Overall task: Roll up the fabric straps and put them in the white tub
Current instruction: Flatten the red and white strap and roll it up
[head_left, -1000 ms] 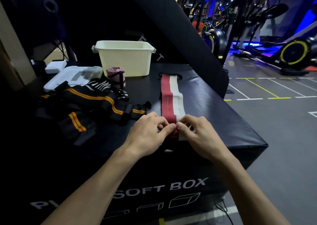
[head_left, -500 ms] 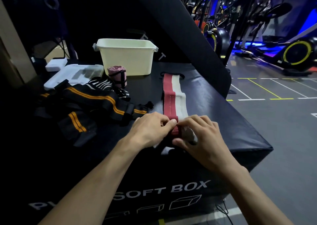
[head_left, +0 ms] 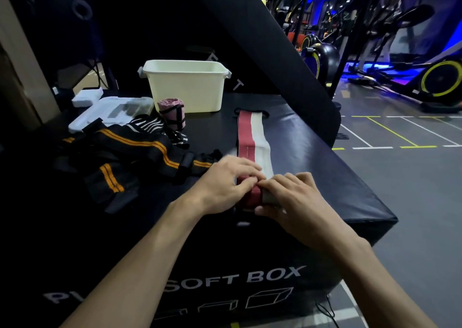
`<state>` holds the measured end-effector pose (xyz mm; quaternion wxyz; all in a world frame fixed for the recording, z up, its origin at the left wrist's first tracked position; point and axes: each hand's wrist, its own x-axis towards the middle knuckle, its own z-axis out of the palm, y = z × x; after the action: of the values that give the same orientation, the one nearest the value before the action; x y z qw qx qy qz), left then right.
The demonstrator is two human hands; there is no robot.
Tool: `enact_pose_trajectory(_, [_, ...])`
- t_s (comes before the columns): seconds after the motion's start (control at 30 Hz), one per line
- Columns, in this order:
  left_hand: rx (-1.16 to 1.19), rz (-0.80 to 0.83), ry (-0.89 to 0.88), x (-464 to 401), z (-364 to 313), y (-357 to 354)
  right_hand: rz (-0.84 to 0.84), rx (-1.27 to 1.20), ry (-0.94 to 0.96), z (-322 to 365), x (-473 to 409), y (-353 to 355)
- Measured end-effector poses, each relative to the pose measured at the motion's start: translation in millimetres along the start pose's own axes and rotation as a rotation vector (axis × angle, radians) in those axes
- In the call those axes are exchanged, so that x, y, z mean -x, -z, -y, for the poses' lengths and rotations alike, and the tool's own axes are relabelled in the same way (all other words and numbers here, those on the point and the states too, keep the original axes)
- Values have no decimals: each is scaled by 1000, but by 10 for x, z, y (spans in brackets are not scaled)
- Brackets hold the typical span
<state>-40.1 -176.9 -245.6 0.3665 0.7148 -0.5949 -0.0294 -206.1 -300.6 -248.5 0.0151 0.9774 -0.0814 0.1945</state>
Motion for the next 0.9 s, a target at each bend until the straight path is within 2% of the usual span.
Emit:
enact_pose_trajectory(0.13, [33, 240, 28, 43, -49, 28, 113, -35, 26, 91, 181, 188])
enact_pose_trajectory(0.23, [26, 297, 80, -8, -5, 43, 134, -79, -15, 141, 206, 214])
enact_pose_trajectory(0.33, [-100, 345, 137, -101, 103, -22, 141, -68, -40, 183, 242, 204])
enact_pose_trajectory(0.47, [-357, 290, 180, -131, 166, -159, 130, -30, -84, 252, 284, 181])
enact_pose_trajectory(0.63, [-570, 230, 113, -342, 151, -172, 147, -54, -86, 275, 334, 167])
enact_pose_trajectory(0.7, [-627, 241, 120, -465, 135, -173, 153, -53, -73, 269, 338, 142])
enact_pose_trajectory(0.9, [-656, 192, 163, -835, 149, -256, -13, -91, -24, 202, 317, 45])
